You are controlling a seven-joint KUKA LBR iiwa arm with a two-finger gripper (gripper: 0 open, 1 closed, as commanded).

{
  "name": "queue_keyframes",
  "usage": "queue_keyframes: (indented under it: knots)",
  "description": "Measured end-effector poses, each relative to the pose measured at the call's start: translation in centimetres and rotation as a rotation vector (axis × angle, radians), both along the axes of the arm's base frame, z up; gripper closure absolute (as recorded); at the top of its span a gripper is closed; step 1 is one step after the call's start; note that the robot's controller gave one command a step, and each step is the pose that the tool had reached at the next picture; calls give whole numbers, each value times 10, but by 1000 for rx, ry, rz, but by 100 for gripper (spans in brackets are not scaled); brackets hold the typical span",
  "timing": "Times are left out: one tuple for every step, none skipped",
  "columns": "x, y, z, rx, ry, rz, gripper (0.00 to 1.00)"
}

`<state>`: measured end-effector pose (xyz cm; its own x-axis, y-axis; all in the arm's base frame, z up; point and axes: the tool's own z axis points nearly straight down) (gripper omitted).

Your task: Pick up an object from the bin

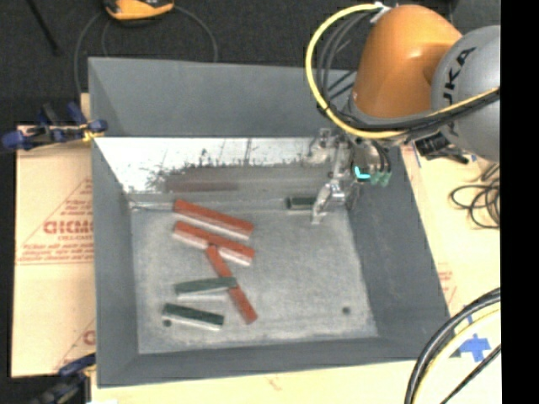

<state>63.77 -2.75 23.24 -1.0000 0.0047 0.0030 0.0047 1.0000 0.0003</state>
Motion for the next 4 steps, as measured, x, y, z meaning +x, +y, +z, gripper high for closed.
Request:
queue_keyframes:
  knots:
    - [1,0,5,-1,-8,0,0]
    - [7,-37,-45,1,-16,-117,0]
    - [15,-51,-72,-2,-7,-114,0]
    - [17,-48,-84,0,-9,-252,0]
